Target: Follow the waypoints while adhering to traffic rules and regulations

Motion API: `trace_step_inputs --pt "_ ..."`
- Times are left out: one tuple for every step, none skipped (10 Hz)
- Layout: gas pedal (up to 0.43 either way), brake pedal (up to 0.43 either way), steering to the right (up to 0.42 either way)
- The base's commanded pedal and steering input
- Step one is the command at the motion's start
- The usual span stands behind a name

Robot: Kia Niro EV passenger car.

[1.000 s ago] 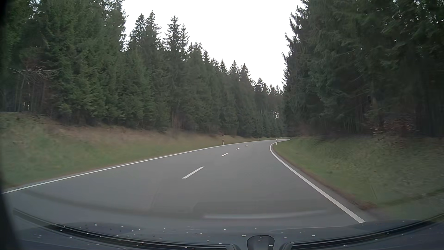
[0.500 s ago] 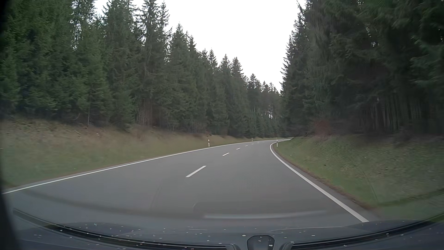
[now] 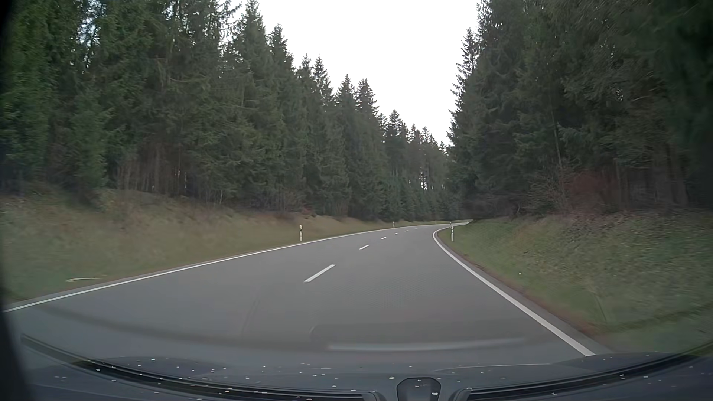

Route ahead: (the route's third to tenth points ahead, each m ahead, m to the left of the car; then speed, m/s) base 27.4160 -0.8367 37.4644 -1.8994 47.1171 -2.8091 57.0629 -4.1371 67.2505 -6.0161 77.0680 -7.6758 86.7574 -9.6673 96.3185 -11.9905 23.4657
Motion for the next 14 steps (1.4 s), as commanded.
trace_step_inputs --pt "0.350 0.000 0.017" --pt "0.350 0.000 0.017" --pt "0.350 0.000 0.018" --pt "0.350 0.000 0.018" --pt "0.350 0.000 0.018" --pt "0.350 0.000 0.018" --pt "0.350 0.000 0.018" --pt "0.350 0.000 0.018" --pt "0.350 0.000 0.018" --pt "0.350 0.000 0.018" --pt "0.350 0.000 0.018" --pt "0.350 0.000 0.018" --pt "0.350 0.000 0.018" --pt "0.350 0.000 0.017"
